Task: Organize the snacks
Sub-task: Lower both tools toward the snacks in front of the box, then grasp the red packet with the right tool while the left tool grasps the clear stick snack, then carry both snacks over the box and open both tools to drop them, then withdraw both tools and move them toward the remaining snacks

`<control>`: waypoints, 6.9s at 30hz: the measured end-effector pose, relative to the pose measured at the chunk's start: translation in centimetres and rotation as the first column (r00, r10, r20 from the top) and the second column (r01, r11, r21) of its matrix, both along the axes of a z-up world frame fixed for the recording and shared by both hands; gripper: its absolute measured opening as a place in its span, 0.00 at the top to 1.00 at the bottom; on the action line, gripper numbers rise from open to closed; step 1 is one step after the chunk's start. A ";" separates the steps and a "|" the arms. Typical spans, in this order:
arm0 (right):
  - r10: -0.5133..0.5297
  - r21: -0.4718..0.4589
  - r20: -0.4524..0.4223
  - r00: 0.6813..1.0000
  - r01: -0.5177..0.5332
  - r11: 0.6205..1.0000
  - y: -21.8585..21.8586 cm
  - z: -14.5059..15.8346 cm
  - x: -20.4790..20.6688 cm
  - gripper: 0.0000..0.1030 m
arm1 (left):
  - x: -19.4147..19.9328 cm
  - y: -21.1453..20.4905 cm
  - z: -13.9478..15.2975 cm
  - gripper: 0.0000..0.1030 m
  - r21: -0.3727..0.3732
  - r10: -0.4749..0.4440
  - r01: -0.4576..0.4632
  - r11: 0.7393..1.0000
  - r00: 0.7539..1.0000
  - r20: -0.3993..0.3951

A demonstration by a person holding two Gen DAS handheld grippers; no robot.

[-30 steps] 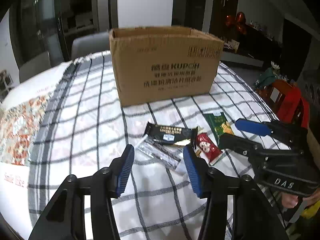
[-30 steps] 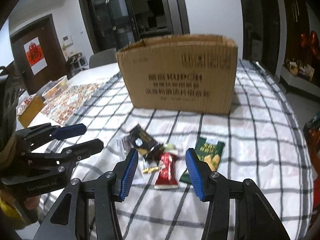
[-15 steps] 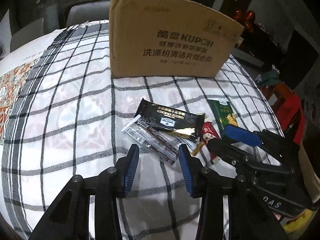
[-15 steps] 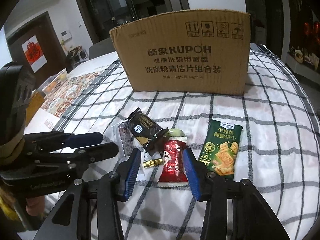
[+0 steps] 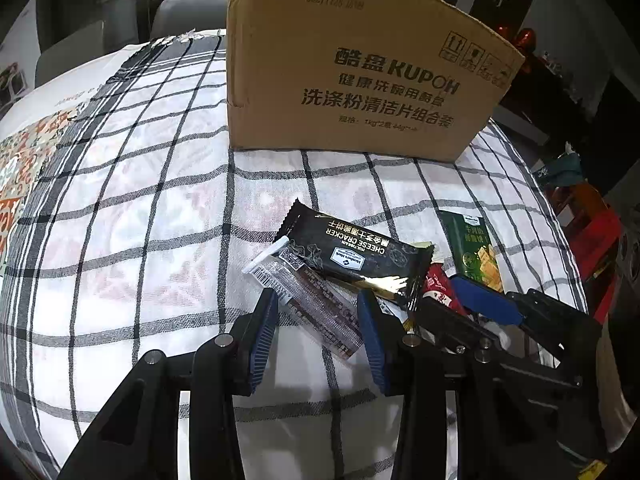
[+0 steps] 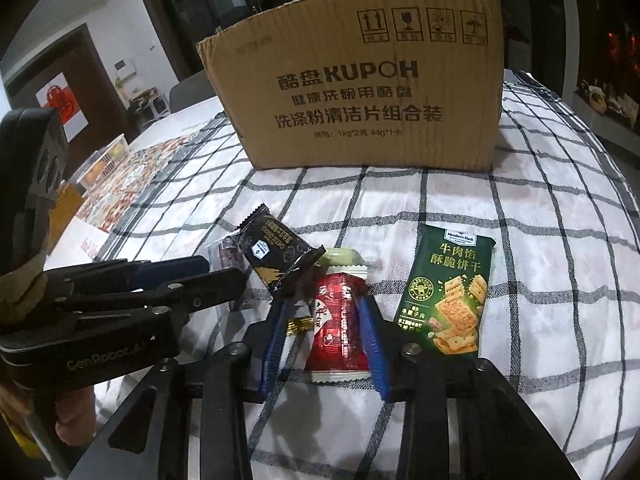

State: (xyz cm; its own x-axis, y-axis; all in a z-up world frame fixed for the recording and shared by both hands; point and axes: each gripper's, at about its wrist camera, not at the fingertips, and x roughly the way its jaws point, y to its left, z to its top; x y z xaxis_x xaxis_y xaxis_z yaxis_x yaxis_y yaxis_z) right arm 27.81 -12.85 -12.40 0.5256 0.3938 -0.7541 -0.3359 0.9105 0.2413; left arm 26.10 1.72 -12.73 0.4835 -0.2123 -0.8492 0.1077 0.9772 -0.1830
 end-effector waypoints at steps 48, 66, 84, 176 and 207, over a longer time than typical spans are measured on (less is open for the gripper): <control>-0.078 0.095 0.074 0.994 0.071 0.993 -1.5 4.7 -3.7 0.78 | -5.3 0.1 4.6 0.96 -0.064 -0.078 0.089 0.994 0.985 0.155; -0.047 0.110 0.051 0.998 0.041 0.993 -0.5 4.1 -5.1 0.78 | -6.8 0.0 3.1 0.85 -0.007 -0.137 0.138 0.990 0.985 0.104; -0.038 0.106 0.006 0.999 0.037 0.994 -0.3 2.1 -5.1 0.78 | -5.8 -0.3 -0.8 0.62 0.055 -0.089 0.088 0.995 0.996 0.022; -0.162 0.118 0.335 0.928 0.129 0.985 -4.0 15.5 5.5 0.51 | 4.2 -0.6 16.8 0.43 0.052 -0.140 0.130 0.990 0.881 0.452; -0.218 0.031 0.208 0.953 0.217 0.976 -4.4 6.9 -3.9 0.51 | -5.1 -1.0 7.8 0.32 0.121 -0.231 0.199 0.972 0.900 0.370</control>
